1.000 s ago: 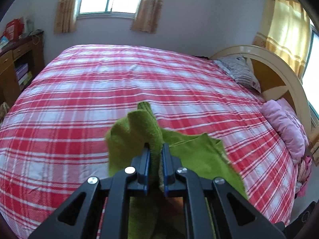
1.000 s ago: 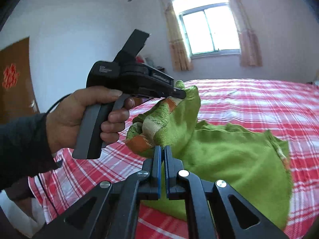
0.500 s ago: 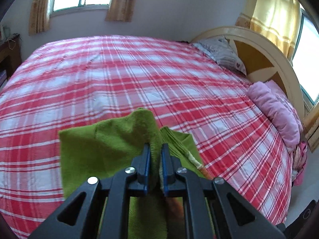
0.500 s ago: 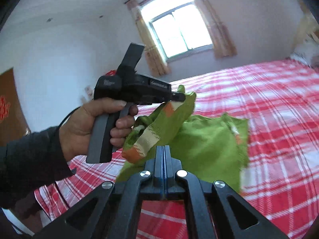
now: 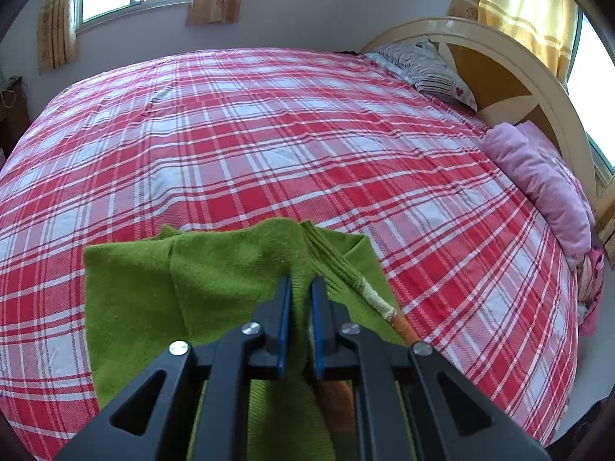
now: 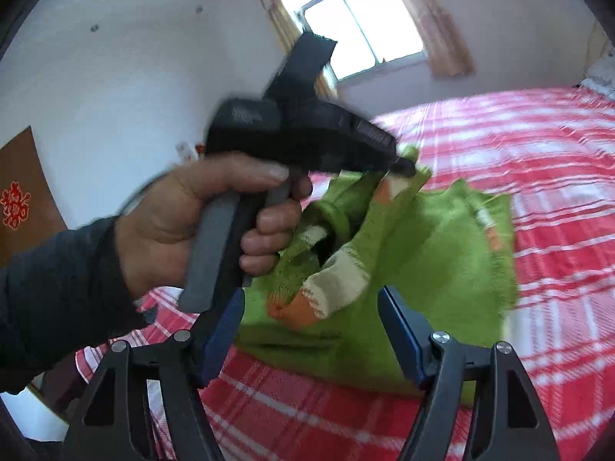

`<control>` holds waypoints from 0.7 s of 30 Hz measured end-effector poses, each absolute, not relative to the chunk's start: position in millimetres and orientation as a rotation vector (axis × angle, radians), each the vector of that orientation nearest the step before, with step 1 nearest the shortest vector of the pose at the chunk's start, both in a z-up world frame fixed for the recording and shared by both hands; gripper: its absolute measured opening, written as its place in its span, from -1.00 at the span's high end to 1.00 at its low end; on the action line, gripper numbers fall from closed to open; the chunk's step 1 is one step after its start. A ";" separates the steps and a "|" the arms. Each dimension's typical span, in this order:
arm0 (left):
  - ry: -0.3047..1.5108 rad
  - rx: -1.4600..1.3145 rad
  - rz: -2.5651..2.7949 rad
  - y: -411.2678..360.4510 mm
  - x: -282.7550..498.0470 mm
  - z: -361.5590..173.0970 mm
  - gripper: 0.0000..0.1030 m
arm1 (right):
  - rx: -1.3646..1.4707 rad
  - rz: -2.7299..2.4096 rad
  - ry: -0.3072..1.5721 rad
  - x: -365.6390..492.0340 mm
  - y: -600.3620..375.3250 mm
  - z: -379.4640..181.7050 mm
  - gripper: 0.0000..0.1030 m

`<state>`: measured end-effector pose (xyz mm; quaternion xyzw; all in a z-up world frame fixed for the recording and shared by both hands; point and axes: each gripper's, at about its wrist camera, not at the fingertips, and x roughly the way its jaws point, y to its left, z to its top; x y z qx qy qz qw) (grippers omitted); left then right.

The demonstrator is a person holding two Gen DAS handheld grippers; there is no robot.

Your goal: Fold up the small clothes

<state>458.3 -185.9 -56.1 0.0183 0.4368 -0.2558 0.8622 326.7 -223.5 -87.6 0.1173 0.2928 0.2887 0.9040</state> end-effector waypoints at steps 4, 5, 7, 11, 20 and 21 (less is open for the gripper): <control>0.920 0.054 -0.540 -191.8 460.0 -54.7 0.80 | 0.268 0.602 0.602 332.9 -223.7 -81.4 0.77; 0.919 0.052 -0.547 -193.6 460.6 -53.2 0.80 | 0.295 0.600 0.582 330.2 -229.9 -76.7 0.77; 0.913 0.045 -0.564 -199.1 461.7 -49.4 0.80 | 0.330 0.568 0.549 324.2 -244.1 -67.9 0.77; 0.898 0.049 -0.609 -224.3 457.9 -48.6 0.80 | 0.408 0.510 0.564 316.4 -278.0 -78.8 0.77; 0.853 0.099 -0.576 -232.9 433.8 -57.3 0.35 | 0.543 0.234 0.641 310.0 -331.6 -107.6 0.77; 0.819 0.109 -0.554 -224.5 426.6 -53.8 -0.02 | 0.544 0.224 0.629 308.7 -335.1 -103.8 0.76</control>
